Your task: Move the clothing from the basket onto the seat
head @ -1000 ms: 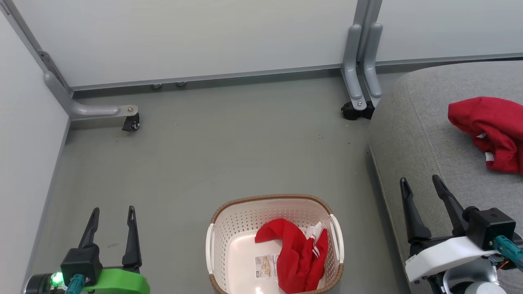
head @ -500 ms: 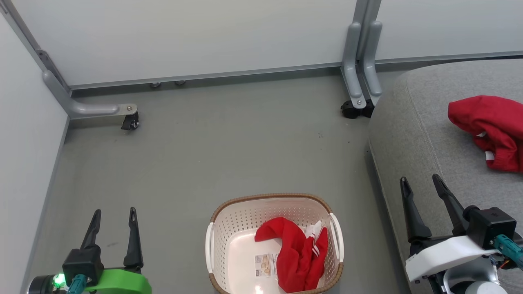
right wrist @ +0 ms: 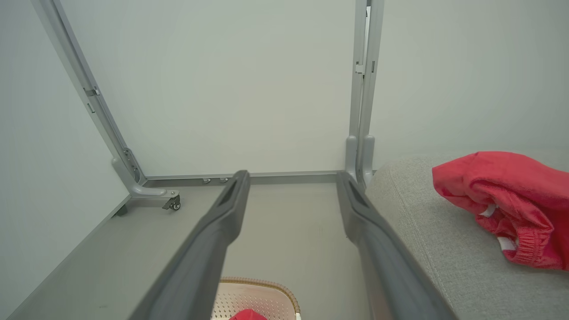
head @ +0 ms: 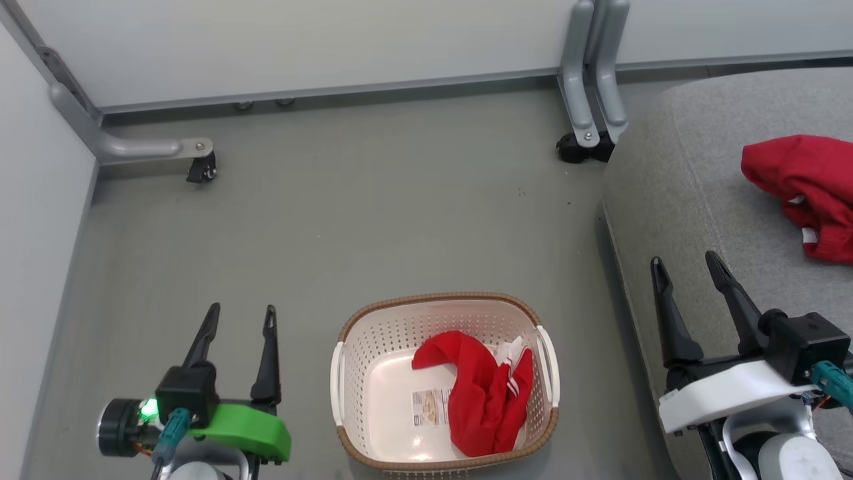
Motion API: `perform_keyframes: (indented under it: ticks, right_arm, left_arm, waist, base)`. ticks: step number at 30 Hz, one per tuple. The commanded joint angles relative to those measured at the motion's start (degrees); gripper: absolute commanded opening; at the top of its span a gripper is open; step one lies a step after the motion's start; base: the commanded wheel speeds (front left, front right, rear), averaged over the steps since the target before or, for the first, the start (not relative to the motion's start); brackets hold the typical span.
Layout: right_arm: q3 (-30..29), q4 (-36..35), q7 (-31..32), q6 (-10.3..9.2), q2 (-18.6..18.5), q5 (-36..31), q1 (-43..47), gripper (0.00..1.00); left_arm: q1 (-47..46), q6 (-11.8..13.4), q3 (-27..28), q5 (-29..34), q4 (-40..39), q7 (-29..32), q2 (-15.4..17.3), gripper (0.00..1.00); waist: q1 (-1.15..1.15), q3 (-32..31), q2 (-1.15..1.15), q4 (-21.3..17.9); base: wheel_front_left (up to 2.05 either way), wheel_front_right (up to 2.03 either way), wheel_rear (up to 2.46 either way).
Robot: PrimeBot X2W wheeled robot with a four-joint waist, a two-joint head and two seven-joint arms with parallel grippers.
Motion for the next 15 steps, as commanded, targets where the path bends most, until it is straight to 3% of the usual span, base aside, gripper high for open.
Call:
perform_keyframes:
  ticks: [1,15]
  right_arm:
    - [0.0,-0.6,-0.2,-0.02,0.0,-0.3,-1.4,1.0]
    - [-0.7,-4.2,-3.0,-0.02,0.0,-0.1,-9.9,1.0]
  left_arm:
    - [-1.8,-0.7,-0.6,0.3,0.5,-0.2,-0.5,1.0]
    - [-15.8,-6.2,-9.2,2.8,10.5,-0.1,-4.0,1.0]
  waist:
    - [0.0,3.0,0.0,-1.2]
    - [0.0,18.4,0.0,-5.3]
  base:
    - [0.0,0.0,0.0]
    - [0.0,0.0,0.0]
